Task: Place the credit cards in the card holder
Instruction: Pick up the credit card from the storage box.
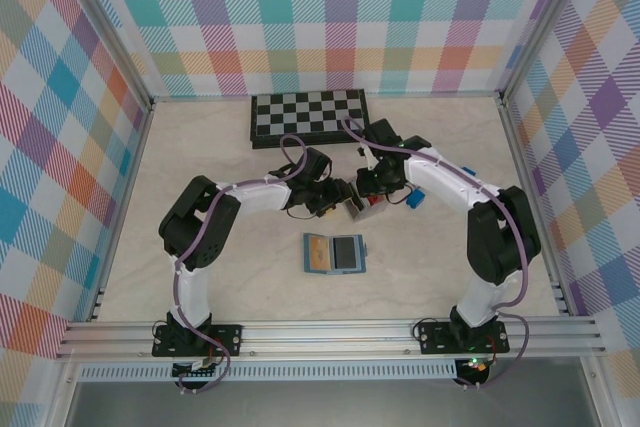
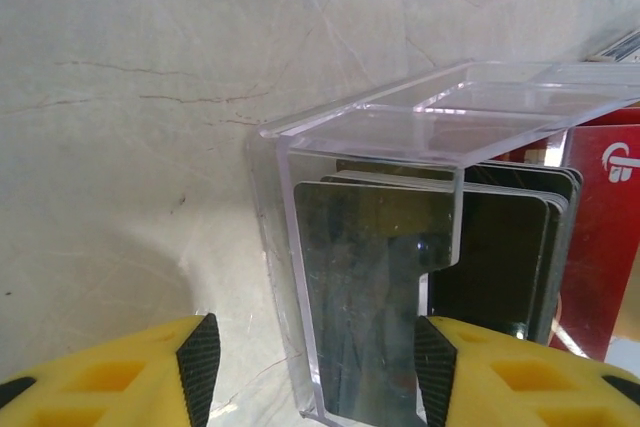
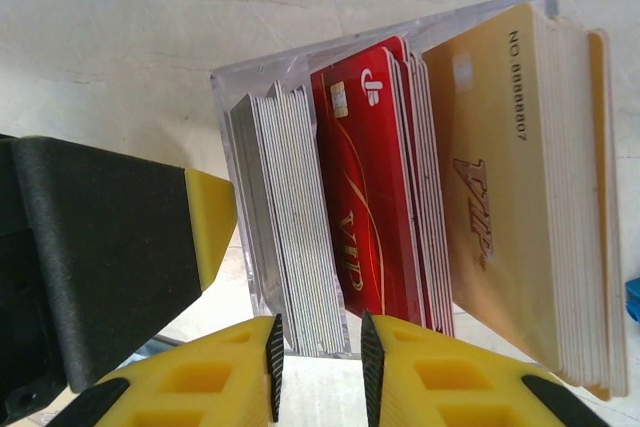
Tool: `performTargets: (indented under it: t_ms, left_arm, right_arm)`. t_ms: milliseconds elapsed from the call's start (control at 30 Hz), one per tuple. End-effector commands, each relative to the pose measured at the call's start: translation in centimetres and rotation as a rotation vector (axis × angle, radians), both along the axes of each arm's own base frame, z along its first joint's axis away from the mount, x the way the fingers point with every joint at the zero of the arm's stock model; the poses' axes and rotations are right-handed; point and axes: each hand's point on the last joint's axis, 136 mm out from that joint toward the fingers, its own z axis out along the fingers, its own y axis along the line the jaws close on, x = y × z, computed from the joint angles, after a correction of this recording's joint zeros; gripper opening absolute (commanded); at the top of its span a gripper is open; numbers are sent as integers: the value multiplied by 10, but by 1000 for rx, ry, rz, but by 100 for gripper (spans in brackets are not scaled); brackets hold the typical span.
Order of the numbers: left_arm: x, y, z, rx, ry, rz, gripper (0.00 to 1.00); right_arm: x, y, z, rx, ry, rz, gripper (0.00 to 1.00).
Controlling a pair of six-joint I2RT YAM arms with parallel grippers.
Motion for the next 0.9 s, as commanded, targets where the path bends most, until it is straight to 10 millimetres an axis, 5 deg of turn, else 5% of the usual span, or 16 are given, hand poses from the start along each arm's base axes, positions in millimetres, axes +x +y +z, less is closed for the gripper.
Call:
performTargets:
  t_ms: [0,133,300,600,867]
  left_arm:
    - [2,-5,4,-51,-8,7,58]
    - [5,-9,11,-73,-26,5,58]
    - [4,-8,-4,-23,20,-6,55]
    - [-10,15,-31,135,77,-31,39]
    - [-22,32,-34,221,71,-82,32]
  right_arm:
    - [2,0,3,-25,-11,21,29]
    - [4,-2,3,-39,-22,15,28]
    - [5,-5,3,-54,-29,8,28]
    - [10,-9,-6,-136,-45,55,29]
    - [21,-2,-16,-286,-92,121,30]
